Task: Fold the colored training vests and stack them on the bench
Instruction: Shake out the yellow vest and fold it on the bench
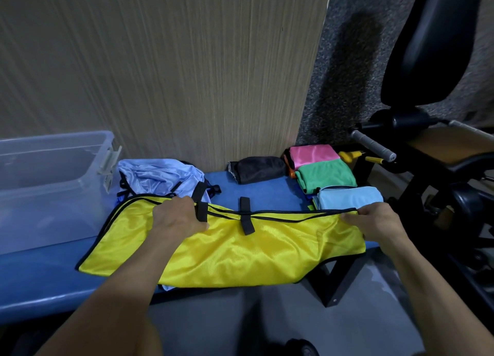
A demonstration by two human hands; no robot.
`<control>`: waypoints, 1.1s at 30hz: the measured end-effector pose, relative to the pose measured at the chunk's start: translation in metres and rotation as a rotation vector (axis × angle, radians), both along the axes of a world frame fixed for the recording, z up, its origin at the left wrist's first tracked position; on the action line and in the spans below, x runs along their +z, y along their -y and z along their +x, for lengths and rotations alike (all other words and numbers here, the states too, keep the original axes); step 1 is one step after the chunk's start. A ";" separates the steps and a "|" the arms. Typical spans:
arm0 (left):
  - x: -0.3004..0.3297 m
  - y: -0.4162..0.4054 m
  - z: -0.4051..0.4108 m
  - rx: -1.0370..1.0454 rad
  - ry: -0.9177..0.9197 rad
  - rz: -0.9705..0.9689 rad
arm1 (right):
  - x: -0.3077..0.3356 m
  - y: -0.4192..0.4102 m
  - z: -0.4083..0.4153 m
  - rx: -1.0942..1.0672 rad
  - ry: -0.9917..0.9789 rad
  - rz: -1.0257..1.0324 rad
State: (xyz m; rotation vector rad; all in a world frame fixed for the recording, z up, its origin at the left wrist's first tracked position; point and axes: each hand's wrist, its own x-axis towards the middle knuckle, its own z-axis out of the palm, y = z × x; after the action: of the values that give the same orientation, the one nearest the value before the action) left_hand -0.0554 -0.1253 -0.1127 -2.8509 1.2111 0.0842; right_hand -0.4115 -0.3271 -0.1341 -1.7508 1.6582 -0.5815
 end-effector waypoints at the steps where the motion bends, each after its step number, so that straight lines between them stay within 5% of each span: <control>1: -0.002 0.001 0.001 0.012 -0.018 -0.022 | 0.001 0.000 0.000 0.013 -0.029 0.011; 6: -0.016 0.009 0.012 0.134 -0.360 -0.351 | 0.000 -0.002 0.002 0.037 -0.014 0.018; 11: -0.011 0.014 0.011 0.345 -1.205 -0.945 | -0.001 -0.006 0.004 0.033 0.080 -0.054; 13: -0.018 0.016 0.012 0.298 -1.318 -0.998 | 0.001 -0.006 0.004 0.033 0.096 -0.089; 17: -0.036 0.015 0.006 -0.184 -0.663 -0.658 | 0.002 -0.008 0.005 -0.016 0.122 -0.107; 21: -0.035 0.016 -0.003 -0.541 -0.396 -0.310 | 0.003 -0.007 0.006 -0.031 0.143 -0.124; 28: -0.036 0.026 -0.027 -0.499 -0.214 -0.105 | 0.003 -0.009 0.010 -0.042 0.111 -0.139; 33: -0.044 0.038 -0.039 -0.396 -0.096 -0.212 | 0.002 -0.009 0.010 -0.064 0.088 -0.123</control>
State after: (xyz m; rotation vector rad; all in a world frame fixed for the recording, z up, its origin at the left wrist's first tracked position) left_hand -0.0940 -0.1632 -0.1562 -2.7331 1.8821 0.0834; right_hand -0.4014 -0.3179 -0.1322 -1.7371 1.6531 -0.7938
